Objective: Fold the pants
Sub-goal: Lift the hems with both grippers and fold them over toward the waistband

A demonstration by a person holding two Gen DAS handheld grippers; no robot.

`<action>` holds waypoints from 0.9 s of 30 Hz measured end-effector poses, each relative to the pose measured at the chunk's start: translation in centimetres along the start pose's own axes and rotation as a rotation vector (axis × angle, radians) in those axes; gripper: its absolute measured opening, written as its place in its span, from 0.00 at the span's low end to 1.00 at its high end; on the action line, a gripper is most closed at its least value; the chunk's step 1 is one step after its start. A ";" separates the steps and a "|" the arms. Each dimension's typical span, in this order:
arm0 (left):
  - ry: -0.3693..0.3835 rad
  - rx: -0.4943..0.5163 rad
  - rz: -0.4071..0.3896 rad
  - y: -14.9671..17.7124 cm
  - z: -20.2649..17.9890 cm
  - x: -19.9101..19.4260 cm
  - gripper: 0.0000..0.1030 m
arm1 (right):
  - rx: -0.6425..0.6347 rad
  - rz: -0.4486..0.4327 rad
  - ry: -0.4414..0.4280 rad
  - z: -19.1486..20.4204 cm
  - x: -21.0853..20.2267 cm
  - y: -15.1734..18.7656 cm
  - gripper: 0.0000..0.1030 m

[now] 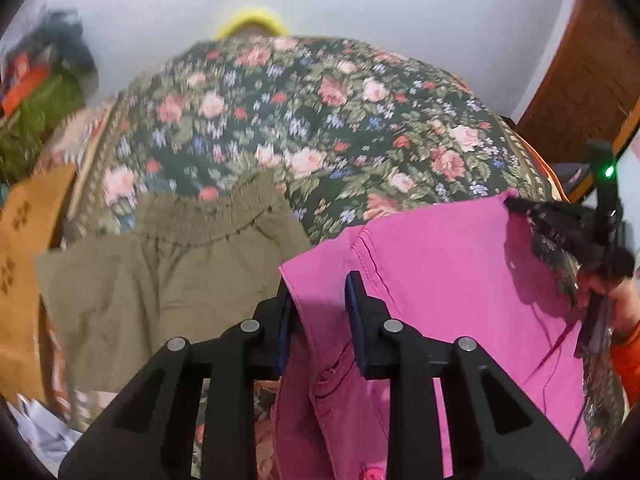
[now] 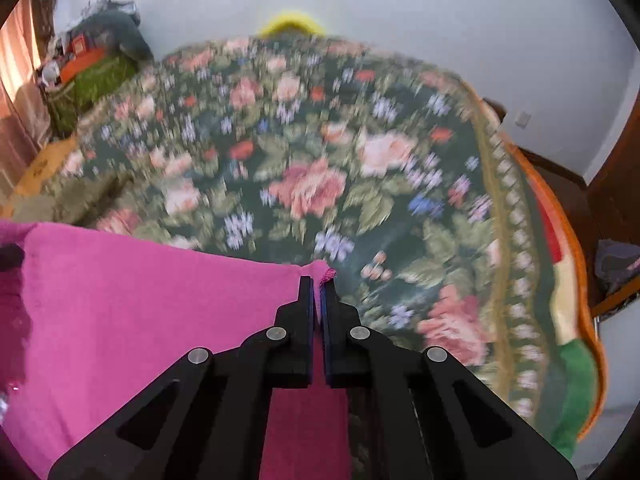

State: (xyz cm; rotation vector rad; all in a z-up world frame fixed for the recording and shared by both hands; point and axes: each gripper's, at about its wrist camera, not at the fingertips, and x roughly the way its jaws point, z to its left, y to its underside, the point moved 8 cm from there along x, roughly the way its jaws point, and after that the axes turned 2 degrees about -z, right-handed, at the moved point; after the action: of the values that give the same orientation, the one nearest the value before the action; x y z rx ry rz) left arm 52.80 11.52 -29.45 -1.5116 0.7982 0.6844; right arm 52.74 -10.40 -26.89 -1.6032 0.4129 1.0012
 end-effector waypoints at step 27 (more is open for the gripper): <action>-0.031 0.159 -0.171 2.8 -4.1 -15.6 0.12 | 0.026 -0.248 -0.118 2.3 -19.0 3.1 0.02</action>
State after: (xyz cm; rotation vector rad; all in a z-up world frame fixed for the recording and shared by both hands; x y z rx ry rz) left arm 41.26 8.85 -18.20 -1.4034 0.6752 0.5045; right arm 38.65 -13.79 -14.00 -1.5209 0.1416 0.8910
